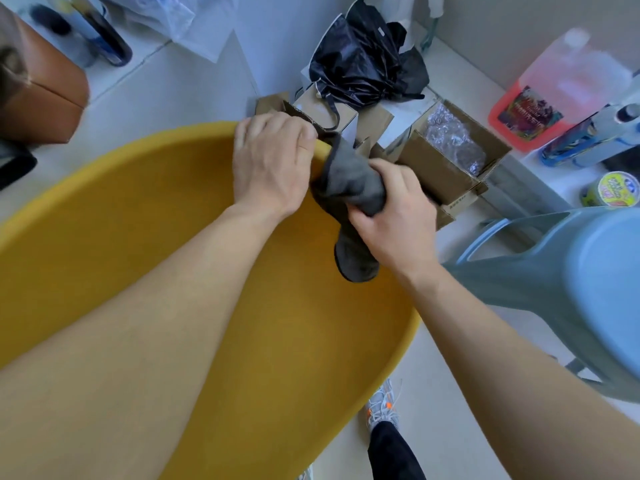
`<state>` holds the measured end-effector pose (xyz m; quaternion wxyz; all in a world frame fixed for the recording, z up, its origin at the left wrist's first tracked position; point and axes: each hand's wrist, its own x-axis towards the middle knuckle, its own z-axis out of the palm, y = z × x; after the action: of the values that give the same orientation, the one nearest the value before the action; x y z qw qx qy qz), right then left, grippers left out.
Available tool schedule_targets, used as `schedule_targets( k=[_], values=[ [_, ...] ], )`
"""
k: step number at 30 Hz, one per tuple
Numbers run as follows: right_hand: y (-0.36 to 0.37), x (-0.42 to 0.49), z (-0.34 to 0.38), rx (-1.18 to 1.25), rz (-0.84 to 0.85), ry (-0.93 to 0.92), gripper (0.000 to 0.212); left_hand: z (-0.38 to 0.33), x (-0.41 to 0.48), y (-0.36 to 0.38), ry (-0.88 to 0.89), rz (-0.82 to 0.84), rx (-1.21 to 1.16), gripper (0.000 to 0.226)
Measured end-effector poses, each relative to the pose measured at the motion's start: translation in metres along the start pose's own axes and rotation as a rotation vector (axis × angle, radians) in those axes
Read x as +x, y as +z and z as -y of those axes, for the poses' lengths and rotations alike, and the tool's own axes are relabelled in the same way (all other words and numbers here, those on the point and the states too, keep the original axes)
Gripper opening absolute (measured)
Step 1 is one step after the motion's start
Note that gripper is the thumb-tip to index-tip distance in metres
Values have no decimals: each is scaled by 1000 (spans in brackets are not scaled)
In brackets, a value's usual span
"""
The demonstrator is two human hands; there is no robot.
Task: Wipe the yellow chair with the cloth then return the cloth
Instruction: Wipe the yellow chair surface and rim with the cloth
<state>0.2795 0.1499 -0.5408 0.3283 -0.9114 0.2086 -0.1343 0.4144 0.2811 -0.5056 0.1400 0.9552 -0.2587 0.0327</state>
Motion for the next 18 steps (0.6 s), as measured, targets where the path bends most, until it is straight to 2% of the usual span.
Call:
schedule_targets(
  k=[2,3,6,9,15,18],
  values=[
    [-9,-35,-15,9,64,215,70,13,-2,-3,2,2,24,42],
    [-10,-46,-19,15,84,288,72,24,-5,-5,-51,-14,76,46],
    [-4,-42,-16,30,62,346,67,60,-16,-9,-226,-43,237,48],
    [3,-4,7,-1,50,203,60,73,-12,-13,-186,-15,254,42],
    [19,55,45,-255,150,-118,56,71,-8,-12,-237,-38,197,37],
    [31,83,76,-313,263,-273,64,66,-13,-12,-231,-72,161,35]
  ],
)
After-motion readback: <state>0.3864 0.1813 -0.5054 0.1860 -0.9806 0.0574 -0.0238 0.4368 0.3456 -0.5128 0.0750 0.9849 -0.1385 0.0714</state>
